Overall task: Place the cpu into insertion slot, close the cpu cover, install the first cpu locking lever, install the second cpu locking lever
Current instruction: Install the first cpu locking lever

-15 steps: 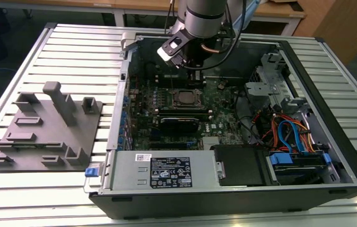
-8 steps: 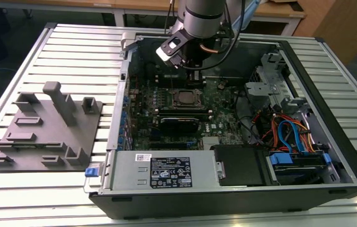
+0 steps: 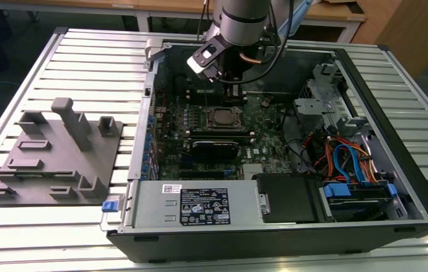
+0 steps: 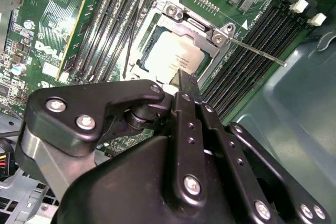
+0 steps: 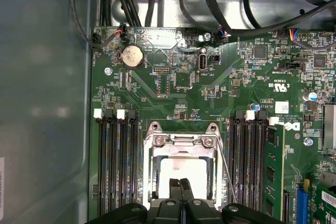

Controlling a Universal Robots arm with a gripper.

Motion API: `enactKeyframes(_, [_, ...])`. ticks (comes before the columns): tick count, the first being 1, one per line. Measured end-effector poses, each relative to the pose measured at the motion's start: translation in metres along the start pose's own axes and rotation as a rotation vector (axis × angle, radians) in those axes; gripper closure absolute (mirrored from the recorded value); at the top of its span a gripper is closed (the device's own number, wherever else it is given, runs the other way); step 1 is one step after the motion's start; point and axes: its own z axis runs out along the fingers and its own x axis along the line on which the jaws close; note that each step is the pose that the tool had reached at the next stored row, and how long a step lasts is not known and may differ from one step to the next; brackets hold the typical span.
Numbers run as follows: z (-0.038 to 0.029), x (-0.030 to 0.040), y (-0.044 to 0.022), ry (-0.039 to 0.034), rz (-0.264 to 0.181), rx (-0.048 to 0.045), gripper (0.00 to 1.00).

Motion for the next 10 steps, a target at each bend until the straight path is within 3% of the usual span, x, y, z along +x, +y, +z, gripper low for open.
enactKeyframes(10, [-0.0034,0.0000,0.0000,-0.0001,0.000,0.0001,0.90])
